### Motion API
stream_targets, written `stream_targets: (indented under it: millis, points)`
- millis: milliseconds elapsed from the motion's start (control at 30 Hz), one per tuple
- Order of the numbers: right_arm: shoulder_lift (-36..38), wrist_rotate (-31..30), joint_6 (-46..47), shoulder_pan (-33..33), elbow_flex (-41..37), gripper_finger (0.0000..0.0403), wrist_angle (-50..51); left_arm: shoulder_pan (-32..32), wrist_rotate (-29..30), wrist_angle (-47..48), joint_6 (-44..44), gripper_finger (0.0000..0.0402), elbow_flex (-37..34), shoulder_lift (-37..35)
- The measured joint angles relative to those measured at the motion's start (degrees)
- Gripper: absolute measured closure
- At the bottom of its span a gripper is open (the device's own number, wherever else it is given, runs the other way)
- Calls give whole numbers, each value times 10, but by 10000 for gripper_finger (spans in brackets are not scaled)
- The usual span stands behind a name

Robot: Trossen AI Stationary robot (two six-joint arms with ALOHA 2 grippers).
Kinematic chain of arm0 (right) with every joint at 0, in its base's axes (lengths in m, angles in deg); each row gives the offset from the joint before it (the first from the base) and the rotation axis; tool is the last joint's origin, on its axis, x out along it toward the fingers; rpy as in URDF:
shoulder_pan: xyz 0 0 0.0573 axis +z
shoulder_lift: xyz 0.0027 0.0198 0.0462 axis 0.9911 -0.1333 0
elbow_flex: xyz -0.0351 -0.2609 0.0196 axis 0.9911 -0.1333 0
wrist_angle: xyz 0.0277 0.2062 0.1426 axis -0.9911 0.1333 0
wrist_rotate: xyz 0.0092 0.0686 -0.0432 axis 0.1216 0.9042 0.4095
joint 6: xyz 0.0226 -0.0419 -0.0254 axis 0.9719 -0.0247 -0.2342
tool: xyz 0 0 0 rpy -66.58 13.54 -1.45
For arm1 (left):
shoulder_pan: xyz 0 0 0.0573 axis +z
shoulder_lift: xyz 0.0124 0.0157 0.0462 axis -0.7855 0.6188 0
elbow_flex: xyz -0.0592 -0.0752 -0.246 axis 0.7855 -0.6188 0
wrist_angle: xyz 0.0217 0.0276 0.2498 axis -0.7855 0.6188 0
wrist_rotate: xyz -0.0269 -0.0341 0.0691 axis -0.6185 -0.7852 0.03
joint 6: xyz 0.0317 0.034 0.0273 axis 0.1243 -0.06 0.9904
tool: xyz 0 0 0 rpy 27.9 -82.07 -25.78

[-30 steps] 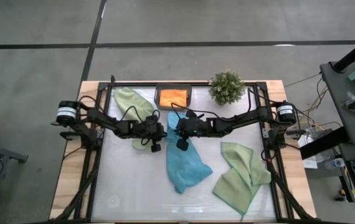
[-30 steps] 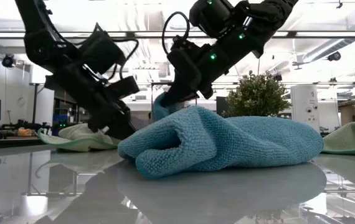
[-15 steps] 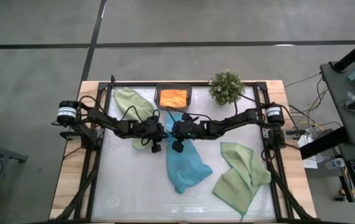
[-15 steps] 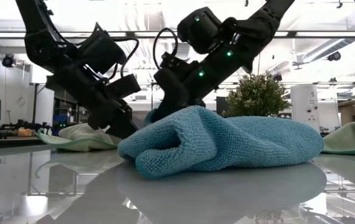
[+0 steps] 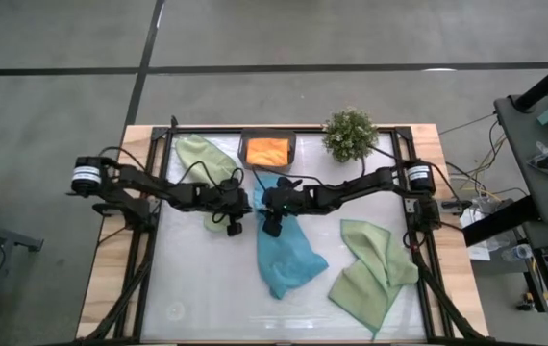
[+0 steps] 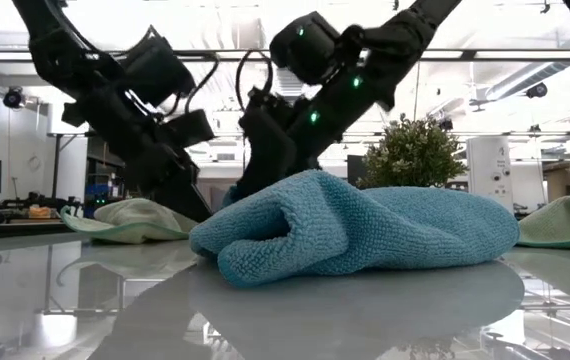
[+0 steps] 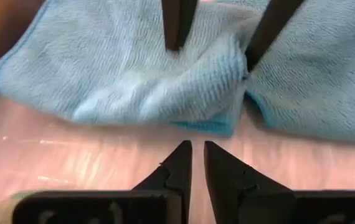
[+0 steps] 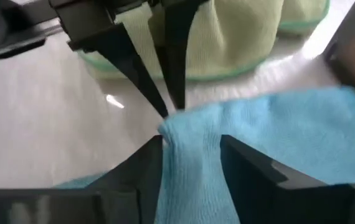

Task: Fold microfiber towels
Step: Fold the left blue microfiber towel

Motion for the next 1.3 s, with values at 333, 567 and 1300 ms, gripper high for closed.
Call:
stream_targets:
  millis: [333,567,1300]
  points:
    - [73,-1,-26,7,-2,260,72,0,0,6,8,373,0,-103]
    - [94,-30,-34,8,-33,344,79,0,0,-75,7,373,-2,-70]
    - [21,-77,-13,-21,-165,394,-144,0,-96,-166,-9,373,-8,98]
